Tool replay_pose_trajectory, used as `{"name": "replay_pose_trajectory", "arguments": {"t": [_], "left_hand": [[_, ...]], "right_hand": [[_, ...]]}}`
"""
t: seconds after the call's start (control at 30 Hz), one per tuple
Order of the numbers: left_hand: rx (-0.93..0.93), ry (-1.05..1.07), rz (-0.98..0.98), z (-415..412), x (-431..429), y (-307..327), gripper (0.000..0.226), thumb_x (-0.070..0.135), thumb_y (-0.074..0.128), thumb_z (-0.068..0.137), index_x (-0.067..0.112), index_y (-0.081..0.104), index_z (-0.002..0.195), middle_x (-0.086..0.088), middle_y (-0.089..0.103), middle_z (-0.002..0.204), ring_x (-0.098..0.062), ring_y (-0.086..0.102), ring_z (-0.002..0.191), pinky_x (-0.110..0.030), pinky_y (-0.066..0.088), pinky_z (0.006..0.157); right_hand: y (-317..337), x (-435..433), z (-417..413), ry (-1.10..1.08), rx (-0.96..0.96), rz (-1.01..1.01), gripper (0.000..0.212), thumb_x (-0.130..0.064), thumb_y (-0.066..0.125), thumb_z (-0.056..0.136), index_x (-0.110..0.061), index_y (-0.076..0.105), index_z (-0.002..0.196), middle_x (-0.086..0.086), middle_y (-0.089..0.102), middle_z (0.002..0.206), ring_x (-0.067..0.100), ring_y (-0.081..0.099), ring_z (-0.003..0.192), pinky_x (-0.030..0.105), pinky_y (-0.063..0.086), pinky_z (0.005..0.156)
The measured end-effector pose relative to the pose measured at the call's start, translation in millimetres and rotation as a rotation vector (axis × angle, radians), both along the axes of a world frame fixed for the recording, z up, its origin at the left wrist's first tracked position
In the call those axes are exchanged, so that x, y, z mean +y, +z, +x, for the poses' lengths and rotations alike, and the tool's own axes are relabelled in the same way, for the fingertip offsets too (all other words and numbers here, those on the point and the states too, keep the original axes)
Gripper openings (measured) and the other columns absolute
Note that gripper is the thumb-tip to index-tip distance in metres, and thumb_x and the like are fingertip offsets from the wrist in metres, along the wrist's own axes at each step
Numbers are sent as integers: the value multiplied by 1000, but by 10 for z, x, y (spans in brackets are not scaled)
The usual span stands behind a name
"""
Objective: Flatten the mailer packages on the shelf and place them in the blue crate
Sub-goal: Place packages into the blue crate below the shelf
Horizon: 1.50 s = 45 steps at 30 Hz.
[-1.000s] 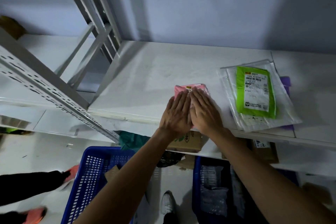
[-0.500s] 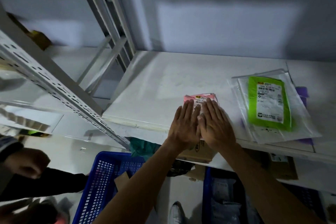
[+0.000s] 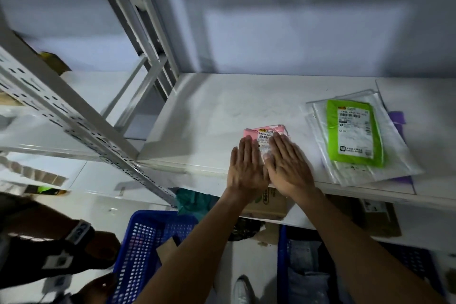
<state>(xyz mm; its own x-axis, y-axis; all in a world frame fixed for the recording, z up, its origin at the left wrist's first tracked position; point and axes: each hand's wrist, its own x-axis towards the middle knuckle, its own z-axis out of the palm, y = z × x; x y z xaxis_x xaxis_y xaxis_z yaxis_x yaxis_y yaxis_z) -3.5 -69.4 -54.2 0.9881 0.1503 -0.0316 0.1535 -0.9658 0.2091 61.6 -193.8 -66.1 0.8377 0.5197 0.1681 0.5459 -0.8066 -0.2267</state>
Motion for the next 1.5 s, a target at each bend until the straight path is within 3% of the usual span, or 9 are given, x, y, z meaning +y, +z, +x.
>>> {"name": "replay_pose_trajectory", "arguments": {"t": [0.2,0.33,0.5,0.73,0.9,1.07,1.2,1.3,1.5], "left_hand": [[-58,-8,16,-14,8,103,77,50,16,100,-2,20,156,-24,19,163,-36,17,152,-49,16,124],[-256,29,-41,35,125,173,53,42,46,93,10,46,136,-12,51,132,-27,50,120,-43,39,107],[-232,208,-206,58,123,178,59,44,57,88,9,44,133,-11,52,126,-26,49,117,-39,39,106],[-196,279,-457,120,145,387,46,19,63,89,10,51,133,-12,66,120,-32,60,111,-39,50,91],[-183,517,-886,102,168,535,46,21,62,95,13,53,140,-3,69,124,-23,67,106,-39,57,90],[-142,470,-829,-140,3,542,24,24,49,102,13,71,99,-4,72,85,-22,67,75,-40,59,68],[-165,528,-950,-352,-182,561,22,20,50,100,11,70,102,-5,72,91,-24,68,82,-35,58,67],[-164,615,-1143,-553,-369,582,18,19,53,89,10,68,92,-11,74,91,-32,71,89,-49,60,72],[-96,627,-1329,-1011,-916,625,14,4,52,89,9,65,86,-9,71,85,-26,66,78,-36,57,70]], "right_hand": [[58,-104,-20,75,-13,52,61,-40,20,106,-3,47,147,14,43,155,29,41,144,43,26,119],[90,-130,-62,39,-13,166,49,-22,39,99,8,55,134,25,54,142,39,51,133,47,42,113],[149,-143,-243,-98,58,261,47,-11,61,94,8,51,136,26,51,144,38,48,136,45,45,109],[347,-94,-344,-181,140,256,58,-6,60,87,4,43,142,24,54,136,38,55,121,41,51,89],[369,-179,-462,-164,152,231,54,-2,62,83,3,48,134,22,58,123,36,57,110,34,44,74],[407,-366,-678,-158,199,341,55,-5,60,87,-3,43,139,16,52,133,33,53,117,34,45,78],[440,-638,-910,-164,244,373,63,-13,65,88,-9,40,146,11,49,140,33,55,123,47,53,88],[487,-899,-1053,-179,304,366,63,-21,67,89,-15,39,145,7,52,139,32,62,115,50,54,84],[675,-1421,-1384,-319,578,433,42,-29,61,97,-17,47,135,-2,65,119,17,63,88,31,44,64]]}}
